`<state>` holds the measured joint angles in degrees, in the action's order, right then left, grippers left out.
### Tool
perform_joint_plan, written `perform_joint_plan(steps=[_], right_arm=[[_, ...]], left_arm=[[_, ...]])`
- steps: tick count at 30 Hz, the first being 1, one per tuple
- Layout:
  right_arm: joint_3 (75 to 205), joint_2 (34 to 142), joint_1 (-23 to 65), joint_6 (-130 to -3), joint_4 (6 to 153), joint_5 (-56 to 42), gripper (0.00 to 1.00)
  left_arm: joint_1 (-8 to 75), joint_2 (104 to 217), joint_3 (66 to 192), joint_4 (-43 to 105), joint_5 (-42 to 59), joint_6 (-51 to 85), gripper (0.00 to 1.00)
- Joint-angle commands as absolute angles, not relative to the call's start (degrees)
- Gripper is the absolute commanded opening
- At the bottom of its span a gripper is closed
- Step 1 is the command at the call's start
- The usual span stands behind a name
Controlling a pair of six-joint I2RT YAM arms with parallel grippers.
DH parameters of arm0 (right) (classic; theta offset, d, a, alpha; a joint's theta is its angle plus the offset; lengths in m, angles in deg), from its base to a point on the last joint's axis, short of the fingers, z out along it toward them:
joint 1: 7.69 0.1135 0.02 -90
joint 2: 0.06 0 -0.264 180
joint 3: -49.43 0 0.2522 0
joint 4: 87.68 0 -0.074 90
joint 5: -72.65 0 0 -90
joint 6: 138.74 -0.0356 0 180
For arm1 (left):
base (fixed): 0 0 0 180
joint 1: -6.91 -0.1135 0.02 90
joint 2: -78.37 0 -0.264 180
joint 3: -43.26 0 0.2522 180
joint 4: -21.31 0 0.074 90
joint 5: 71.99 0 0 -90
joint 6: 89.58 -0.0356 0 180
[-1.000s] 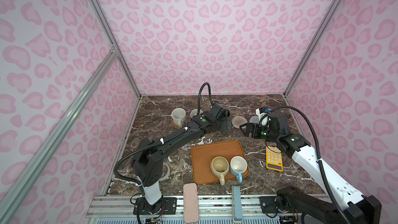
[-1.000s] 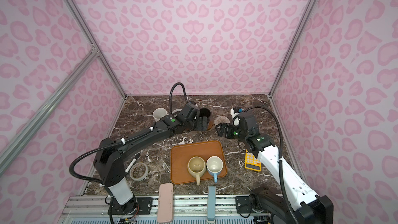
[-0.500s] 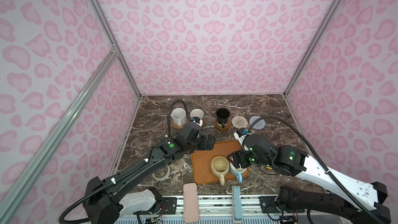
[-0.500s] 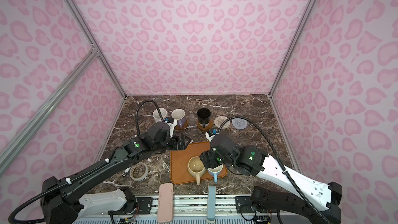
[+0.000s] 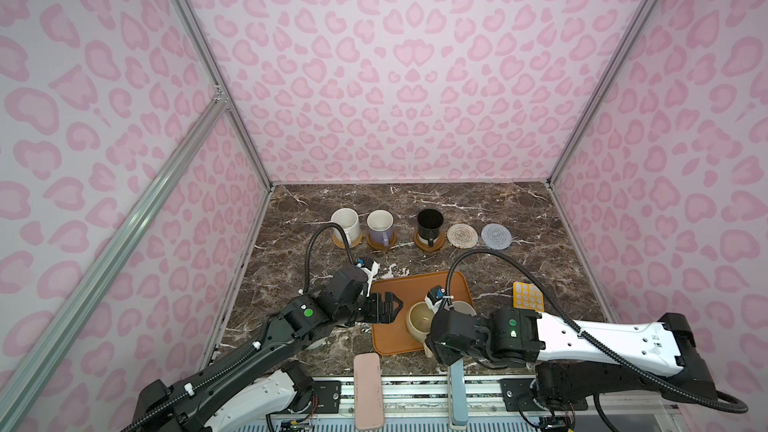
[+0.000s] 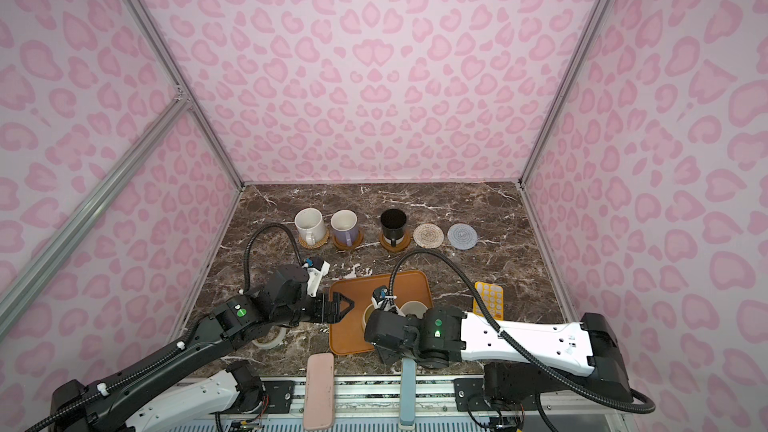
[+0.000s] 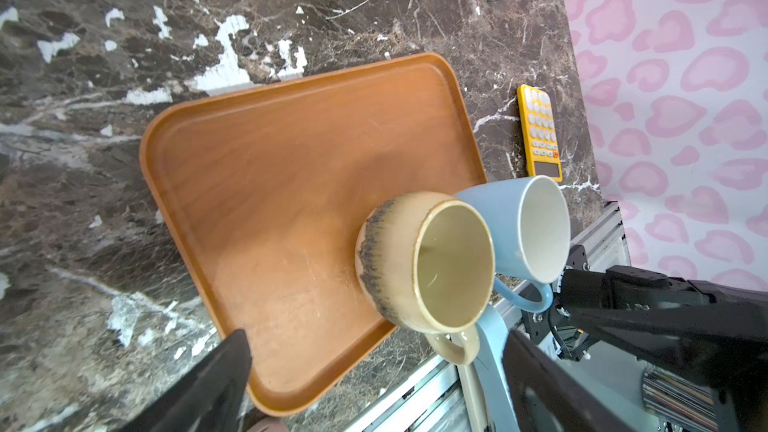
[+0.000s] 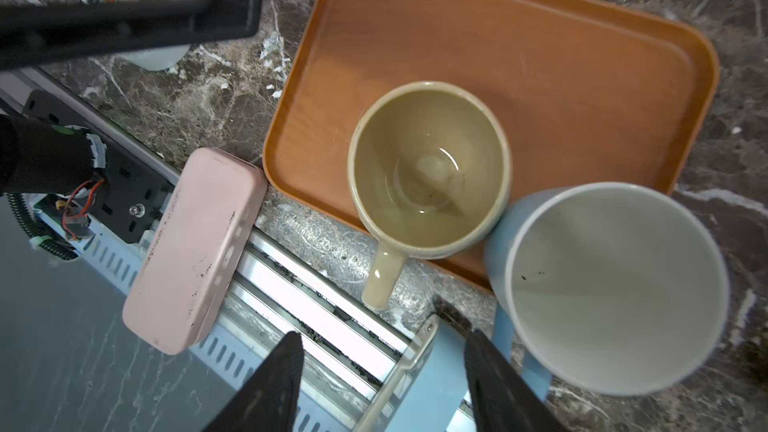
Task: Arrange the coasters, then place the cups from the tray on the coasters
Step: 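Release the black mug and withdraw the left gripper while the right moves to the tray, then lower the right gripper into the cream mug on the tray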
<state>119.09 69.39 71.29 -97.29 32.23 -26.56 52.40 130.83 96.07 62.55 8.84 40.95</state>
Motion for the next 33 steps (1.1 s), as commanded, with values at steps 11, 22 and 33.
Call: perform_joint_plan(steps=[11,22,33], right_arm=[[117.3,80.5,71.9,-101.6,38.6,-27.5,0.49],[117.9,86.2,71.6,-104.1,37.9,-30.9,0.40],[117.6,90.7,70.0,-104.6,40.6,-31.5,0.29]], left_arm=[[52.5,131.5,91.6,56.2,8.9,44.4,0.97],[53.1,132.4,89.0,50.9,9.4,46.7,0.97],[53.1,131.0,87.4,52.2,11.6,46.1,0.97]])
